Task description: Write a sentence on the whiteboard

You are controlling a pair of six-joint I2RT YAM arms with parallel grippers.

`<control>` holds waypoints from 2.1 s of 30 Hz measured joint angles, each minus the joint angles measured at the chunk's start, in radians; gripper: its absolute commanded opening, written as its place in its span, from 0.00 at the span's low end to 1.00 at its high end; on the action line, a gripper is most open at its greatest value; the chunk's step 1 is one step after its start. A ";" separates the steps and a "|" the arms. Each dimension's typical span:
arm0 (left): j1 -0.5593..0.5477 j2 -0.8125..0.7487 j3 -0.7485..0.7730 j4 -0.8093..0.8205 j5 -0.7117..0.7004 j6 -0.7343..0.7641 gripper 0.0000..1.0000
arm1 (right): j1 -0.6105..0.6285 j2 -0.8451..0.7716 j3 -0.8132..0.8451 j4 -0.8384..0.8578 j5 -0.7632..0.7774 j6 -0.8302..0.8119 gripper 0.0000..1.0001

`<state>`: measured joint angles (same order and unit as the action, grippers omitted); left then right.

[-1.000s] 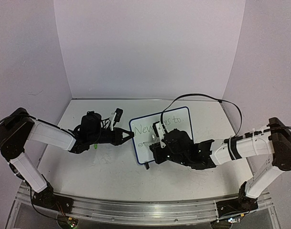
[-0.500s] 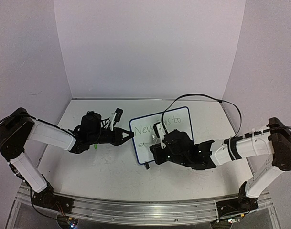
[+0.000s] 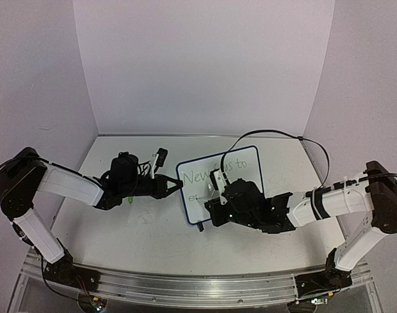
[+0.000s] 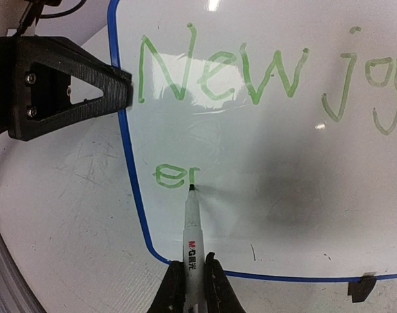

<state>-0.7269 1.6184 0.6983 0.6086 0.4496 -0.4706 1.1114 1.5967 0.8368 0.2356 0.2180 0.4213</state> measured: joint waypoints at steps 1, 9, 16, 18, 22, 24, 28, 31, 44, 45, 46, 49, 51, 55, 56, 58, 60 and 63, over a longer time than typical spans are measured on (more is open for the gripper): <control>0.000 0.000 0.000 0.000 0.000 0.000 0.00 | 0.000 0.000 0.000 0.000 0.000 0.000 0.00; 0.000 0.000 0.000 0.000 0.000 0.000 0.00 | 0.000 0.000 0.000 0.004 0.005 -0.001 0.00; 0.000 0.000 0.000 0.000 0.000 0.000 0.00 | 0.002 0.000 0.003 0.006 0.015 -0.005 0.00; 0.000 0.000 0.000 0.000 0.000 0.000 0.00 | 0.002 0.000 0.005 0.009 0.023 -0.005 0.00; 0.000 0.000 0.000 0.000 0.000 0.000 0.00 | 0.002 0.000 0.009 0.012 0.035 -0.006 0.00; 0.000 0.000 0.000 0.000 0.000 0.000 0.00 | 0.002 0.000 0.011 0.012 0.040 -0.007 0.00; 0.000 0.000 0.000 0.000 0.000 0.000 0.00 | 0.002 0.000 0.013 0.014 0.050 -0.009 0.00; 0.000 0.000 0.000 0.000 0.000 0.000 0.00 | 0.002 0.000 0.013 0.014 0.055 -0.009 0.00; 0.000 0.000 0.000 0.000 0.000 0.000 0.00 | 0.002 -0.007 0.005 0.011 0.057 0.016 0.00; 0.000 0.000 0.000 0.000 0.000 0.000 0.00 | 0.002 -0.008 0.001 0.011 0.058 0.018 0.00; 0.000 0.000 0.000 0.000 0.000 0.000 0.00 | 0.002 -0.009 -0.003 0.010 0.058 0.021 0.00; 0.000 0.000 0.000 0.000 0.000 0.000 0.00 | 0.002 -0.010 -0.007 0.011 0.056 0.028 0.00; 0.000 0.000 0.000 0.000 0.000 0.000 0.00 | 0.002 -0.010 -0.007 0.011 0.055 0.030 0.00; 0.000 0.000 0.000 0.000 0.000 0.000 0.00 | 0.002 -0.010 -0.013 0.013 0.052 0.035 0.00; 0.000 0.000 0.000 -0.001 0.000 0.000 0.00 | 0.002 -0.010 -0.014 0.013 0.051 0.036 0.00; 0.000 0.000 0.000 -0.002 0.000 0.000 0.00 | 0.002 -0.010 -0.015 0.013 0.050 0.037 0.00; 0.000 0.000 0.000 -0.002 0.000 0.000 0.00 | 0.002 -0.010 -0.015 0.013 0.049 0.040 0.00; 0.000 0.000 0.000 -0.002 0.000 0.000 0.00 | 0.002 -0.011 -0.019 0.013 0.049 0.044 0.00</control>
<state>-0.7269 1.6184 0.6983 0.6071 0.4500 -0.4702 1.1133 1.5852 0.8182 0.2485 0.2672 0.4653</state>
